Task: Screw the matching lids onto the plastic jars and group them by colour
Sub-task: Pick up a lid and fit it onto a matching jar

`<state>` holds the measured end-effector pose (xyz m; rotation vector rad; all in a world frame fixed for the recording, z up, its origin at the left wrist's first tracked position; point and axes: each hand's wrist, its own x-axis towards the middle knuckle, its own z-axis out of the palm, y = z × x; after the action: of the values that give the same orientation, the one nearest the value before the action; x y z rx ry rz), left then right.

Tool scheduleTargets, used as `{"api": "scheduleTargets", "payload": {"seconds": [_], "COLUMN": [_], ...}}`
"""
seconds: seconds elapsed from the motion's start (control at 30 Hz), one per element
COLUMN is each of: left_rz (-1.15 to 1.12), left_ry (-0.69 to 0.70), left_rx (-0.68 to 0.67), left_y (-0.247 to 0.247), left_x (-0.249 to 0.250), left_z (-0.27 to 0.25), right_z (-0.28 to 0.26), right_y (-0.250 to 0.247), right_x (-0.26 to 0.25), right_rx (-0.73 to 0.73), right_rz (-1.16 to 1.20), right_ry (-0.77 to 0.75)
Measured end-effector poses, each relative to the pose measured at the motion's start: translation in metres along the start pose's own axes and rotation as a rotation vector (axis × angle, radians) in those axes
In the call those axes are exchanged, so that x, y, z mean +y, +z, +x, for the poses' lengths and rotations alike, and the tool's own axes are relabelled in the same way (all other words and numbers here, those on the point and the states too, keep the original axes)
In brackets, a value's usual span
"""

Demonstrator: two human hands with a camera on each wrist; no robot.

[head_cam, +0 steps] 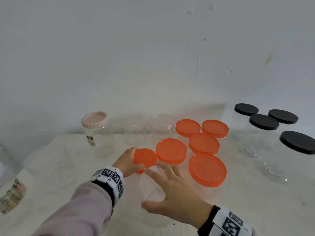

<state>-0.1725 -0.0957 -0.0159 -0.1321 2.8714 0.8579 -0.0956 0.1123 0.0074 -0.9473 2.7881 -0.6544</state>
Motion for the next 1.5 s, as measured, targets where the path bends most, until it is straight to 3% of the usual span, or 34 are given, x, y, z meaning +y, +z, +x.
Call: {"api": "scheduleTargets", "payload": {"seconds": [0.33,0.63,0.87,1.13,1.33,1.5], "left_rz": [0.324,0.135,-0.071,-0.275,-0.381,-0.475], "left_ry": [-0.097,-0.162,-0.123,-0.184,-0.229,-0.228], "left_rx": [-0.141,-0.081,0.099,0.347,0.439,0.478], "left_y": [0.015,-0.002,-0.034,-0.052,-0.056,-0.058], "left_x": [0.009,-0.01,-0.032,-0.05,-0.062,-0.067], "left_z": [0.023,0.001,-0.036,-0.08,-0.101,-0.106], "right_z": [0.001,-0.001,0.013,0.08,0.131,0.167], "right_y": [-0.002,-0.007,-0.006,0.005,0.004,-0.004], "right_x": [0.001,0.002,-0.005,-0.02,-0.032,-0.036], "right_rx": [-0.019,-0.065,-0.056,-0.038,-0.019,-0.09], "right_rz": [0.085,0.087,0.085,0.121,0.165,0.238], "right_ry": [-0.014,-0.027,-0.012,0.05,0.108,0.117]}}
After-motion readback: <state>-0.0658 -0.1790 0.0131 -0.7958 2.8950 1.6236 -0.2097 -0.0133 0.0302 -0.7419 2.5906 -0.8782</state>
